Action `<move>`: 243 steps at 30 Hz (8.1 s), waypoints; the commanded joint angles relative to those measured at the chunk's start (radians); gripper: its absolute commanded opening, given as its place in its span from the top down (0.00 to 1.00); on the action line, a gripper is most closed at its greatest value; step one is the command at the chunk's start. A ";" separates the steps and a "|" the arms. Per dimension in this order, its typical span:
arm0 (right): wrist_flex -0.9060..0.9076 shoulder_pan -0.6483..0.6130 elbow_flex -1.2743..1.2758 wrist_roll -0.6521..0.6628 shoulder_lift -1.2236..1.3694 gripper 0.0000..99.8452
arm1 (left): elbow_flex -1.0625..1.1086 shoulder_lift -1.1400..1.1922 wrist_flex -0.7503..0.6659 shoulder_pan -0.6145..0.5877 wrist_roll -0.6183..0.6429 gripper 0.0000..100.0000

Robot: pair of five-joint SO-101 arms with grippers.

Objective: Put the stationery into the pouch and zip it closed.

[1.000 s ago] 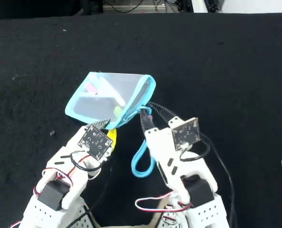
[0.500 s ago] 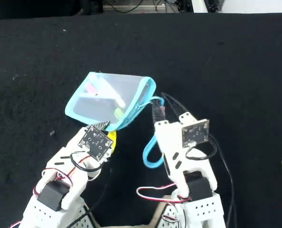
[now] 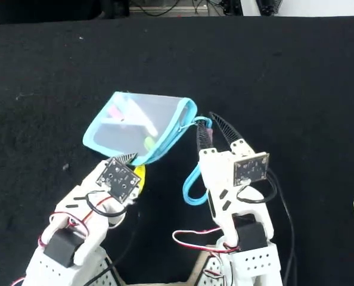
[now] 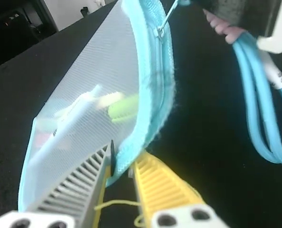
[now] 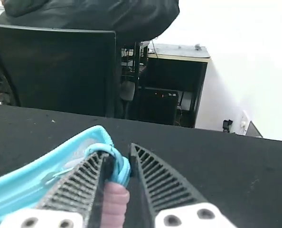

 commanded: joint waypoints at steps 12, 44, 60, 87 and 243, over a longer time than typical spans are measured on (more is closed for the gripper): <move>-0.054 0.140 -0.004 -0.012 -0.096 0.99 | -0.205 0.009 0.206 -0.001 0.000 0.97; -0.031 0.163 -0.004 -0.014 -0.094 0.99 | -0.325 0.009 0.358 -0.007 -0.072 0.97; 0.512 -0.005 -0.278 -0.005 -0.096 0.79 | -0.232 0.009 0.249 -0.008 -0.077 0.97; 0.370 0.000 -0.136 -0.005 -0.096 0.96 | -0.119 0.009 -0.158 -0.545 0.196 0.97; 0.862 0.112 -0.005 0.038 -0.097 0.99 | 0.151 0.046 0.109 -0.733 0.097 0.97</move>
